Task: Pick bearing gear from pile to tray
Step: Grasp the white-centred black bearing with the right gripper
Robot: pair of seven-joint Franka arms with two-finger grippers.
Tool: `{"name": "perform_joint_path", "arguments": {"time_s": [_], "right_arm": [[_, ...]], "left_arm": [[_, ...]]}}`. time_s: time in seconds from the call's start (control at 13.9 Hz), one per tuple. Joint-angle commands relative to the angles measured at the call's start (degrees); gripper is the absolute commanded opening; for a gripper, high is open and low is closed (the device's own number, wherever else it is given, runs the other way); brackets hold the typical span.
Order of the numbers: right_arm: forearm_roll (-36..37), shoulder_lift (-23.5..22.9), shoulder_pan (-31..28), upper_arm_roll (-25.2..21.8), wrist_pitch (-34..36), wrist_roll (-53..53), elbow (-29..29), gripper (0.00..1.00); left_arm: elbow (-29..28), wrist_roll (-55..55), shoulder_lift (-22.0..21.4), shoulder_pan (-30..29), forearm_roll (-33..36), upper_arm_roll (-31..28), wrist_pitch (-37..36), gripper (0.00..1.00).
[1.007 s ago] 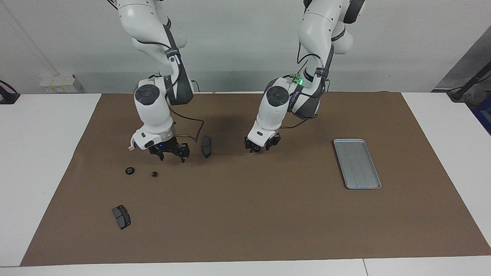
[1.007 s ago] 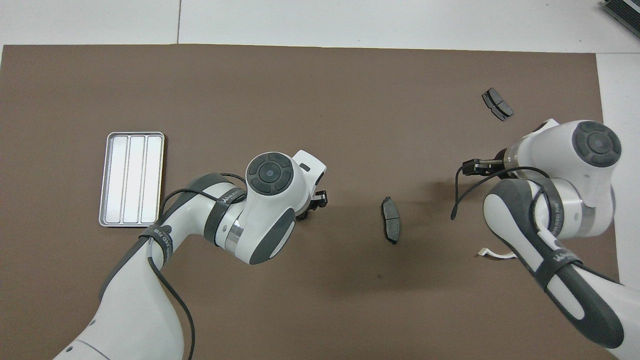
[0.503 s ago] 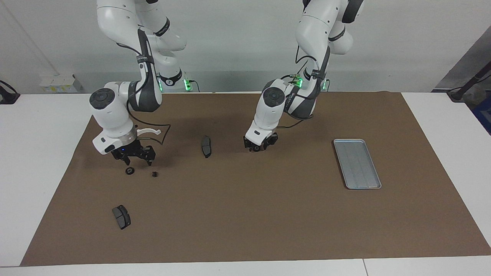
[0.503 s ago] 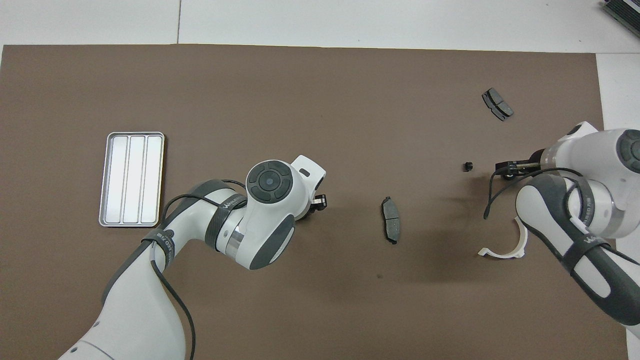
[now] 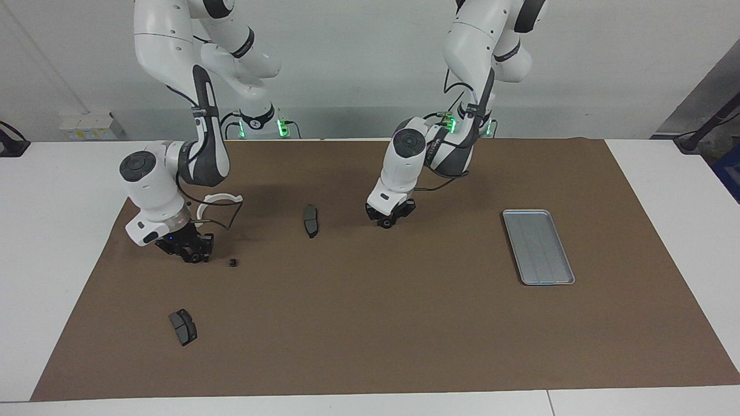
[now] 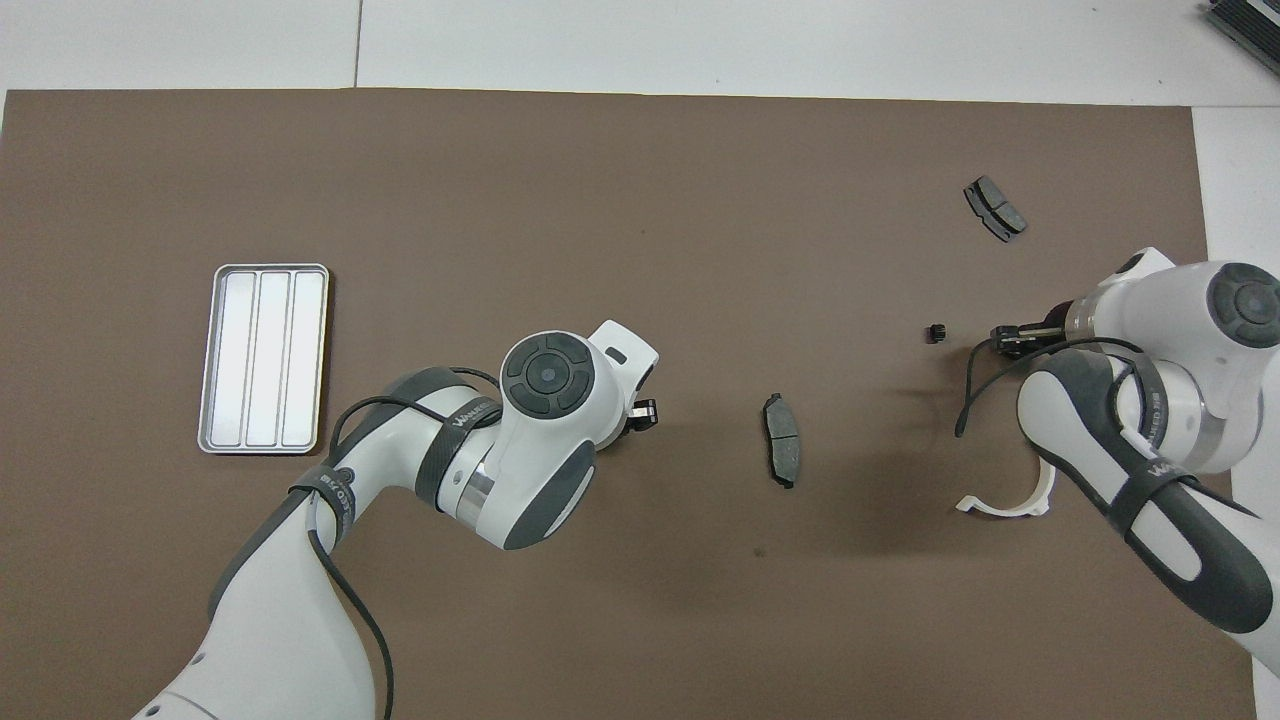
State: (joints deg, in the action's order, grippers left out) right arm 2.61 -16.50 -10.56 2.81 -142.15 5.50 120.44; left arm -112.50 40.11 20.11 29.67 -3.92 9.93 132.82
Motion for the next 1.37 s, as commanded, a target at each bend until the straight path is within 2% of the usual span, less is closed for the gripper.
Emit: {"name": "perform_joint_path", "arguments": {"time_s": [0.0, 0.07, 0.14, 0.43, 0.65, 0.86, 1.15, 1.29], "right_arm": [[-0.94, 0.76, -0.78, 0.71, 1.08, 1.01, 0.5, 0.26], [-0.94, 1.37, -0.78, 0.71, 2.04, 1.01, 0.41, 0.14], [-0.94, 2.34, -0.78, 0.71, 3.1, 0.92, 0.32, 0.07], [-0.94, 7.17, 0.36, 0.88, 7.14, -1.44, -0.29, 0.07], [-0.94, 8.59, 5.61, 0.88, 9.34, -8.1, -1.26, 0.08], [-0.85, 8.15, 12.47, 0.88, 8.3, -20.66, -1.87, 0.08], [-0.85, 5.96, 22.04, 0.88, 4.79, -34.38, -2.58, 0.1], [-0.85, 3.94, 26.71, 0.88, 3.72, -41.32, -4.41, 0.1]], "left_arm": [[-2.63, 0.67, -2.01, 0.92, 1.37, -0.88, 1.22, 0.42], [-2.72, 0.67, -2.09, 0.92, 1.37, -0.88, 1.22, 0.4], [-2.98, 0.67, -2.18, 0.92, 1.37, -0.88, 1.3, 0.38], [-3.34, 0.58, -2.36, 1.27, 1.46, -0.88, 1.57, 0.27], [-2.81, 0.4, -2.27, 0.66, 1.37, -0.88, 1.22, 0.15], [-0.18, 0.4, -1.75, -1.01, 1.37, -1.23, -0.36, 0.07], [7.28, -0.56, -2.09, -10.04, 2.07, -1.58, -8.52, 0.02], [7.48, -2.83, -3.4, -16.63, 2.25, -1.58, -9.33, 0.02]]}}
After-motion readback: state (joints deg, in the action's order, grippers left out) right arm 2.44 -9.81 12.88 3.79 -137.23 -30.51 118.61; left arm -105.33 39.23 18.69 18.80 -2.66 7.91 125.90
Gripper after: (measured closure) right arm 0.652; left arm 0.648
